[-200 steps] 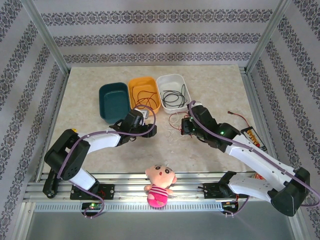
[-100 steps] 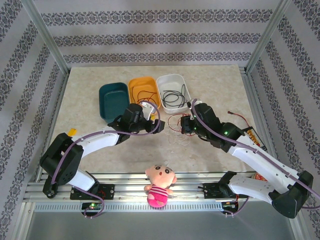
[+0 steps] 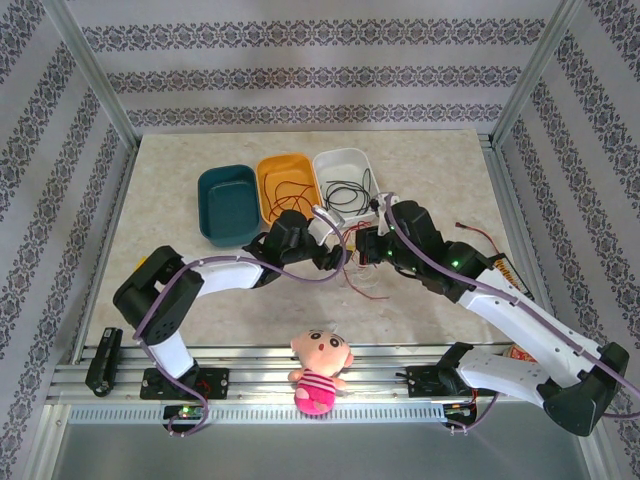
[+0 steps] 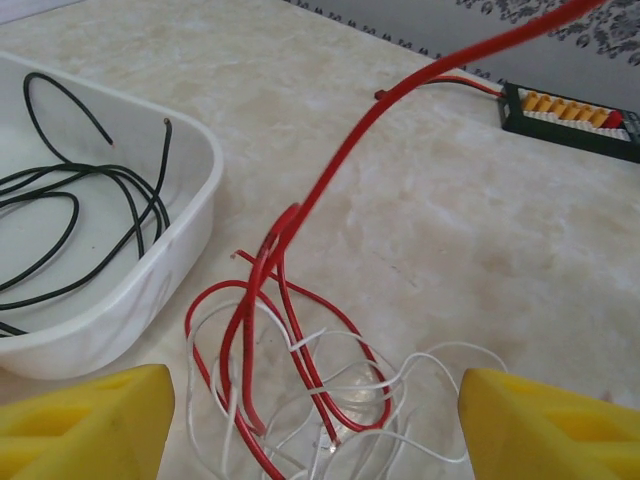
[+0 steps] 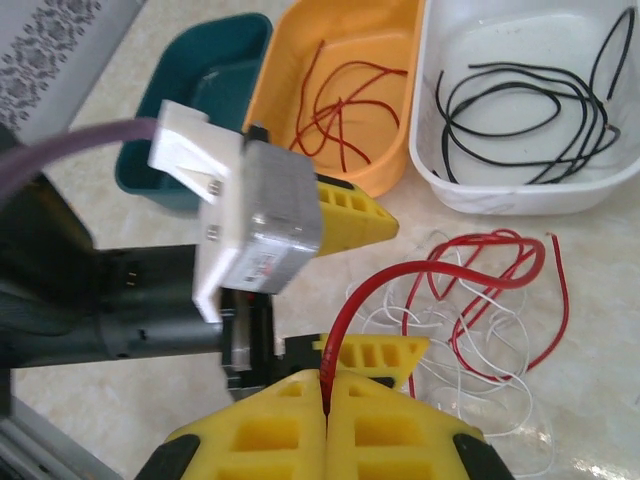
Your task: Untangle the cables
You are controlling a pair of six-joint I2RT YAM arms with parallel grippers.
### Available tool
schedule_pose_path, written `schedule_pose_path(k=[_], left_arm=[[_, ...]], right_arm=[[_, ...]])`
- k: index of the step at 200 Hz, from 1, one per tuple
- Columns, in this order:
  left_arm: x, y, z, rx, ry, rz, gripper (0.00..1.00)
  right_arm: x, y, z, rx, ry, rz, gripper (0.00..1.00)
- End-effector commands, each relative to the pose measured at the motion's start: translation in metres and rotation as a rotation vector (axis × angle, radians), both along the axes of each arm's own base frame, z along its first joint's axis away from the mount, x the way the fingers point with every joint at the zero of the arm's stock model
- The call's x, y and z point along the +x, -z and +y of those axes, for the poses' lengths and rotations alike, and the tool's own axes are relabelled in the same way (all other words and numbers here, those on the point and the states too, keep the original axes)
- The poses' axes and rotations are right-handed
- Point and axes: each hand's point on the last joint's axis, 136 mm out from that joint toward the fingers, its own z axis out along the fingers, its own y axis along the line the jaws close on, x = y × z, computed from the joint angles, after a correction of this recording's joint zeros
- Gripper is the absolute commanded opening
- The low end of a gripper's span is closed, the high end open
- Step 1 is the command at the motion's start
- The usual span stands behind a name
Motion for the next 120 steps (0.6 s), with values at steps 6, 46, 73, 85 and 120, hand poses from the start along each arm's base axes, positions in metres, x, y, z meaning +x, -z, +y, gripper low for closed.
schedule_pose_path(k=[6,46,73,85,120], left_arm=[[0.020,-0.022,-0.003,-0.059,-0.080,-0.062,0.69],[0.024,0.000,0.005,-0.030,-0.143,-0.007,0.67],[0.029,0.006,0.012,-0.023,-0.197,0.020,0.67],[0.029,0.008,0.013,-0.020,-0.206,0.025,0.67],[0.027,0.008,0.016,-0.025,-0.213,0.031,0.67]], right_arm=[[-0.006,-0.043,-0.005,0.078,-0.019,-0.092,0.00],[-0.013,-0.074,-0.014,0.103,-0.020,-0.176,0.00],[-0.015,-0.098,-0.017,0.099,-0.032,-0.228,0.00],[-0.016,-0.109,-0.018,0.105,-0.041,-0.254,0.00],[-0.020,-0.140,-0.022,0.106,-0.061,-0.334,0.00]])
